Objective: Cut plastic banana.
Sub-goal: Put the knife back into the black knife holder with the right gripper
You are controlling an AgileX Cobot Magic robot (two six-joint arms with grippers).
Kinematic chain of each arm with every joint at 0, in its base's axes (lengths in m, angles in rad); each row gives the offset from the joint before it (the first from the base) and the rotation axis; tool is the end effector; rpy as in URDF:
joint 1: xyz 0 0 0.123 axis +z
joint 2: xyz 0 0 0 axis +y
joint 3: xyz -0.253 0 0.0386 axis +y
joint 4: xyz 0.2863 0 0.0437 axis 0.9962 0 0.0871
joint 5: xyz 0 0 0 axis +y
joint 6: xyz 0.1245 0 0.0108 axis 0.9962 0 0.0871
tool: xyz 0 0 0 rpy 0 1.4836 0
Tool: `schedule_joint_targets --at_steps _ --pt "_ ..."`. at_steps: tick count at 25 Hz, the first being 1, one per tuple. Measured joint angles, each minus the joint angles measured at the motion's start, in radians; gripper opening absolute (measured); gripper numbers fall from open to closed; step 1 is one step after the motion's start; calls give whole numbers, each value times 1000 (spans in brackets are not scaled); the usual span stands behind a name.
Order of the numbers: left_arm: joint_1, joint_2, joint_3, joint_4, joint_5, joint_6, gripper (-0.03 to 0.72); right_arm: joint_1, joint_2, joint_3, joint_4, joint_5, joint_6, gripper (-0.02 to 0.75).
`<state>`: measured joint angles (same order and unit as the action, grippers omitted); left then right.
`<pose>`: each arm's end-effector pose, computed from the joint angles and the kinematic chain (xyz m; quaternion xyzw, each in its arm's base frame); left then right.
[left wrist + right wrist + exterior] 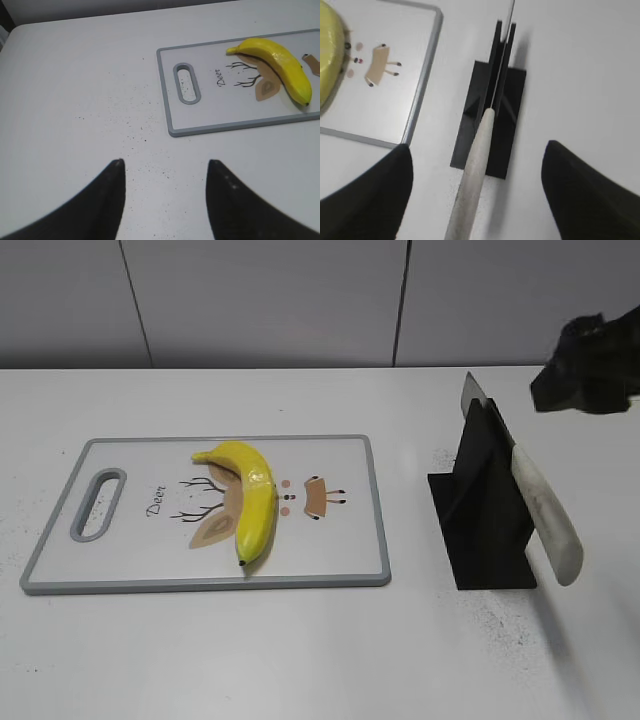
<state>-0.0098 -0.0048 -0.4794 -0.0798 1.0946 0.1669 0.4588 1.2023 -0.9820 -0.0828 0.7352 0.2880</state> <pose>0.0878 -0.0097 0.2701 0.0782 0.8617 -0.0005 0.5014 0.2851 0.1331 0.2579 -0.0992 0.9331 0.0913 0.3334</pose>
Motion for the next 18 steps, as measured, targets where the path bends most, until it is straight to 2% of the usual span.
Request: schedule_joint_targets --at_steps 4,7,12,18 --pt "0 1 0 0 0 0 497 0 -147 11 10 41 -187 594" --pt "0 2 0 0 0 0 497 0 -275 92 30 56 -265 594" --pt "0 3 0 0 0 0 496 0 -515 294 38 65 -293 594" --pt "0 3 0 -1 0 0 495 0 -802 441 39 86 -299 594"
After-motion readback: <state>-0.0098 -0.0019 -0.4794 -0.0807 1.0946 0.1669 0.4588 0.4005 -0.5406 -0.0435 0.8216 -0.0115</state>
